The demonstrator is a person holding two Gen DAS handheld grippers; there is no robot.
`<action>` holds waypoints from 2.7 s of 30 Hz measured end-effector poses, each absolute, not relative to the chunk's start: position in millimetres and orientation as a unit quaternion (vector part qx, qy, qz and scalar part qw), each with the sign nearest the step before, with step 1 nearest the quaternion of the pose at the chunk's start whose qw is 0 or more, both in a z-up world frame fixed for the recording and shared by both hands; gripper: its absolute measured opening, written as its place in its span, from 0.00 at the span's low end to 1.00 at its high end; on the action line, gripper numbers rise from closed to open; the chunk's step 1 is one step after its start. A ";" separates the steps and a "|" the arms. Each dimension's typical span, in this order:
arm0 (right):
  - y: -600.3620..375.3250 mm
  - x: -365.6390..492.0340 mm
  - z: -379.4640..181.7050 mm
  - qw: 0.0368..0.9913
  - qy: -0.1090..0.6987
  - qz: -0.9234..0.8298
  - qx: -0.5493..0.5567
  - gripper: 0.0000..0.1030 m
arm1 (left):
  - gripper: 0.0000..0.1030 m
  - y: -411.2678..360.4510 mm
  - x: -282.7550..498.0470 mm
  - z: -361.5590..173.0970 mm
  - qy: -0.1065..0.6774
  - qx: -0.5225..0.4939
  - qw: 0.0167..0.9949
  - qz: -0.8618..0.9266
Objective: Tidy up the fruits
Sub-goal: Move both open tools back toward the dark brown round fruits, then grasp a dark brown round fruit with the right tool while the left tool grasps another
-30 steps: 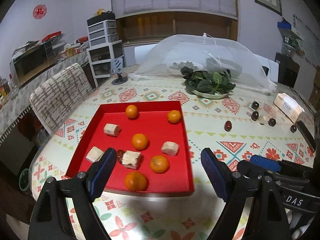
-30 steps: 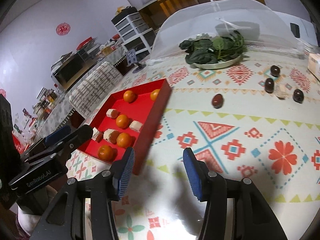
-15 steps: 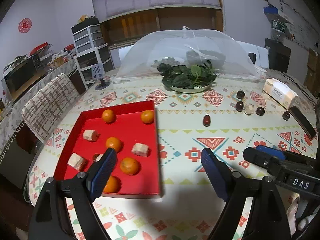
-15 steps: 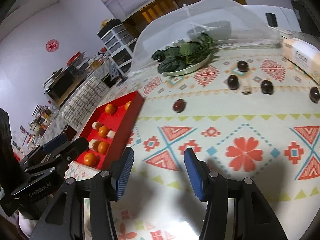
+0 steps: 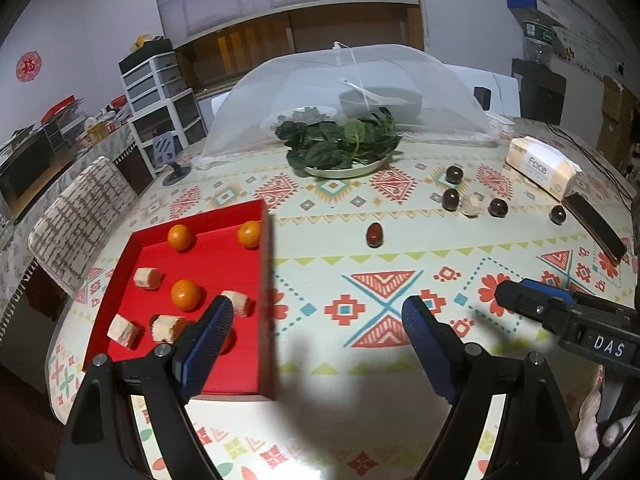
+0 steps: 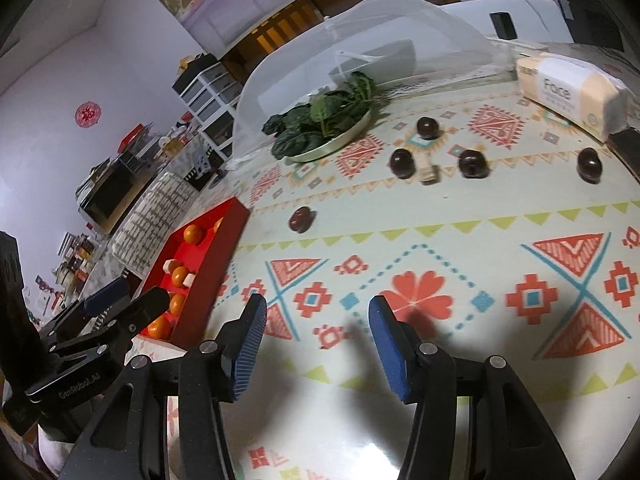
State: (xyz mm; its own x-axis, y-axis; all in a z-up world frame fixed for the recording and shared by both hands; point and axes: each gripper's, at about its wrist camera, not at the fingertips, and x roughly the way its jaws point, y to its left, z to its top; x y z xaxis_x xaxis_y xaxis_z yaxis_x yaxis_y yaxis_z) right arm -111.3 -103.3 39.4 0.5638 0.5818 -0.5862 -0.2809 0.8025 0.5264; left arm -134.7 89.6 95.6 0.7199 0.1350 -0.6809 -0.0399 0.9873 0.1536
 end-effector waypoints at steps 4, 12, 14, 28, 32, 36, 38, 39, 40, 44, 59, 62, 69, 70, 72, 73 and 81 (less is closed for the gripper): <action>-118.3 -108.7 38.0 0.866 0.394 0.238 0.197 0.56 | 0.83 81.7 -130.2 91.4 0.379 0.064 0.923 0.030; -195.3 -105.9 51.3 0.892 0.373 0.156 0.200 0.56 | 0.83 81.3 -119.0 79.9 0.397 0.036 0.917 -0.006; -225.8 -103.7 52.9 0.898 0.371 0.116 0.205 0.56 | 0.83 79.6 -113.0 75.3 0.407 0.028 0.913 -0.015; -254.1 -29.0 38.2 0.899 0.402 0.029 0.170 0.56 | 0.83 69.9 -78.6 71.4 0.423 -0.001 0.904 -0.059; -247.1 -6.6 30.0 0.899 0.412 0.011 0.151 0.56 | 0.83 65.6 -53.7 74.2 0.416 -0.001 0.908 -0.059; -243.9 4.1 23.1 0.895 0.420 0.005 0.151 0.56 | 0.71 51.1 -25.9 71.3 0.419 0.006 0.905 -0.079; -242.8 6.2 22.3 0.897 0.417 0.002 0.144 0.56 | 0.66 42.8 -10.4 66.4 0.424 0.006 0.901 -0.096; -242.1 6.2 22.1 0.899 0.416 0.000 0.141 0.55 | 0.61 39.6 -3.9 63.0 0.429 0.006 0.898 -0.097; -242.1 6.6 21.5 0.900 0.415 -0.004 0.135 0.52 | 0.59 37.0 3.5 59.1 0.436 0.002 0.894 -0.100; -248.8 6.8 20.8 0.900 0.413 -0.013 0.137 0.33 | 0.58 29.7 25.2 45.2 0.456 -0.017 0.883 -0.109; -255.0 -0.1 24.3 0.905 0.396 0.010 0.158 0.26 | 0.58 -24.9 48.5 33.8 0.463 -0.030 0.873 -0.152; -255.5 -1.2 25.1 0.905 0.393 0.015 0.163 0.27 | 0.58 -36.8 56.3 28.3 0.459 -0.008 0.878 -0.135; -255.9 -3.5 26.9 0.906 0.386 0.025 0.172 0.27 | 0.58 -20.5 56.7 32.7 0.454 -0.019 0.882 -0.124; -255.6 -3.5 27.3 0.906 0.385 0.026 0.172 0.27 | 0.58 -14.3 57.9 35.8 0.449 -0.024 0.885 -0.118; -254.2 -3.8 28.1 0.907 0.384 0.029 0.171 0.27 | 0.58 0.5 64.5 37.9 0.449 -0.051 0.885 -0.112; -252.8 -4.2 28.4 0.907 0.384 0.031 0.170 0.27 | 0.58 5.1 68.0 37.3 0.451 -0.061 0.884 -0.107; -248.0 -4.8 28.0 0.907 0.384 0.041 0.167 0.27 | 0.56 1.8 83.1 18.7 0.458 -0.062 0.879 -0.117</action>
